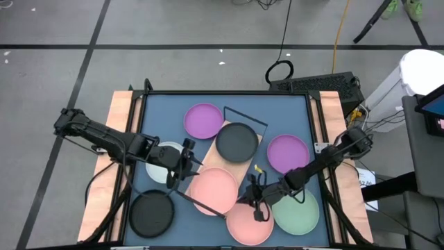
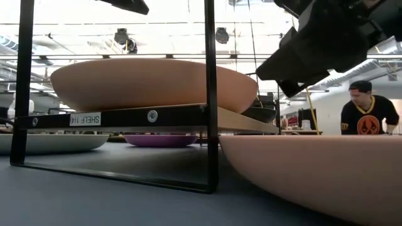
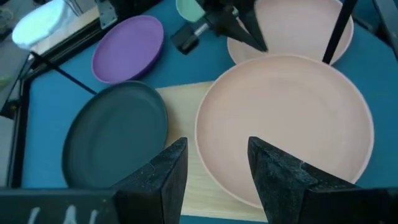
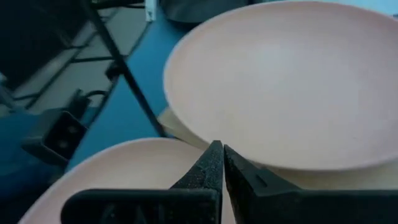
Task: Place and stack plates onto a shelf
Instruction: Put the top pink plate on the shelf
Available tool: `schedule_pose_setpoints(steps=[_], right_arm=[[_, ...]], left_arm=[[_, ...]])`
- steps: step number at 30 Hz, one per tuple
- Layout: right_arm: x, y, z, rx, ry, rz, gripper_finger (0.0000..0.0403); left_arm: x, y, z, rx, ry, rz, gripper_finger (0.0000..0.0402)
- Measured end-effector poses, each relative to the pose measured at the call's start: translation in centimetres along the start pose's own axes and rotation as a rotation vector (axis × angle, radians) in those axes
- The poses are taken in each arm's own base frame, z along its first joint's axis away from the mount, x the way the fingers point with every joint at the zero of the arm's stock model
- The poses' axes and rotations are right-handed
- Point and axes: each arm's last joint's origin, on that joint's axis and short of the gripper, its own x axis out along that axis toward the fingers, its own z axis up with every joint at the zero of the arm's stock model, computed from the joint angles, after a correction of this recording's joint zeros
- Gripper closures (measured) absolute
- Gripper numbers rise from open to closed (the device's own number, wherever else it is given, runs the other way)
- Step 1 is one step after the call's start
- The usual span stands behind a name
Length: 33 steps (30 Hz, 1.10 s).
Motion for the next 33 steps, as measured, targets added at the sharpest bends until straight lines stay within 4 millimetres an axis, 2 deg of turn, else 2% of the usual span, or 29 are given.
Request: schedule_pose_setpoints(steps=[10, 24, 33], right_arm=[[1.3, 0.2, -1.2, 0.011, -0.021, 0.026, 0.0403], [1.4, -0.5, -1.2, 0.015, -0.016, -0.049, 0.0403], [1.3, -0.4, -1.2, 0.014, 0.009, -0.014, 0.0403]], left_arm=[[-0.1, -0.9, -0.1, -0.107, 0.027, -0.051, 0.0227], [-0.6, -3.4, -0.4, -0.187, 0.094, -0.126, 0.0227], [-0.6, -3.7, -1.3, -0.21, 0.176, -0.13, 0.0227]])
